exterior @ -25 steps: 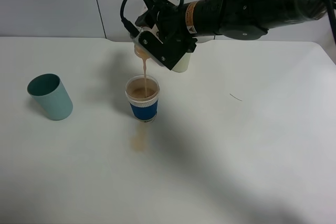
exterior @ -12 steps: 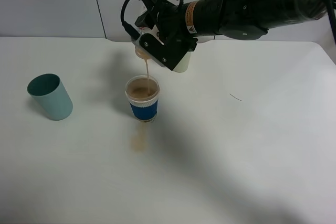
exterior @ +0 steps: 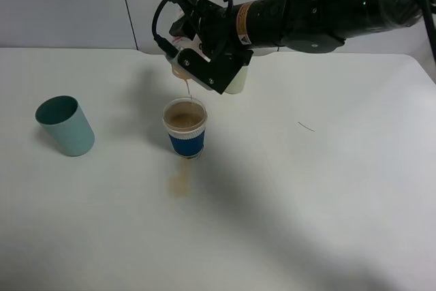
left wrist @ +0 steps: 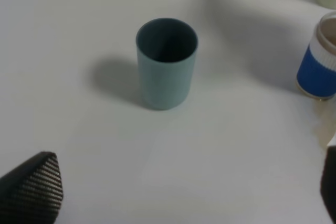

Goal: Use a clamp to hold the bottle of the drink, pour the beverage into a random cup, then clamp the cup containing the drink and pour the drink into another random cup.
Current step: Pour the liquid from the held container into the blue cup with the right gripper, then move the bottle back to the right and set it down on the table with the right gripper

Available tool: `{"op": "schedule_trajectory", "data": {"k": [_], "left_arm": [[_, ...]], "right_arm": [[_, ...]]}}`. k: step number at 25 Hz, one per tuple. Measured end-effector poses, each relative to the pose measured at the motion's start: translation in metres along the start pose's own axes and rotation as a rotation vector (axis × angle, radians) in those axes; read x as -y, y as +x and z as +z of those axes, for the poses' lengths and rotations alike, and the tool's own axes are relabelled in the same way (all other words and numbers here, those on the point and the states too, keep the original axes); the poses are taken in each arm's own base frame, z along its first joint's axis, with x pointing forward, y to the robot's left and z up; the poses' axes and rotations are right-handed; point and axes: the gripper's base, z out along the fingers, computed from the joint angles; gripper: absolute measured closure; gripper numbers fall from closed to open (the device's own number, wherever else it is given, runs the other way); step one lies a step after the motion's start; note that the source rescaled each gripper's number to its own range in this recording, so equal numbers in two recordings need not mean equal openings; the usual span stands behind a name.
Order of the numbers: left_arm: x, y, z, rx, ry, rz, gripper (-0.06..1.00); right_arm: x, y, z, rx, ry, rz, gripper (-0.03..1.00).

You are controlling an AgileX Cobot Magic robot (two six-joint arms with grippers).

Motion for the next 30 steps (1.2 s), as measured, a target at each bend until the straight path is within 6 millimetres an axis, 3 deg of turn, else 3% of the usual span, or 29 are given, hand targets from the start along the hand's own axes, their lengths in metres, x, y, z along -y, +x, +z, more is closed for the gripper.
{"op": "schedule_trajectory", "data": {"k": [13, 18, 21, 27, 29, 30], "left_arm": [[0.0, 0.0, 0.0, 0.0, 0.0, 0.0, -0.06], [0.0, 0.0, 0.0, 0.0, 0.0, 0.0, -0.06], [0.0, 0.0, 0.0, 0.0, 0.0, 0.0, -0.06], [0.0, 0.0, 0.0, 0.0, 0.0, 0.0, -0.06], [0.0, 0.0, 0.0, 0.0, 0.0, 0.0, -0.06], [0.0, 0.0, 0.0, 0.0, 0.0, 0.0, -0.06]], "right_arm": [[0.0094, -0.0087, 0.0019, 0.023, 0.039, -0.052, 0.97], [0.0081, -0.0084, 0.0022, 0.013, 0.016, 0.005, 0.97], [0.0058, -0.0073, 0.0022, 0.0, -0.008, 0.108, 0.97], [0.0052, -0.0038, 0.0021, -0.042, -0.001, 0.743, 0.97], [0.0049, -0.0036, 0.0021, -0.045, -0.001, 0.823, 0.97], [0.0035, -0.0031, 0.0018, -0.059, -0.012, 0.981, 0.97]]}}
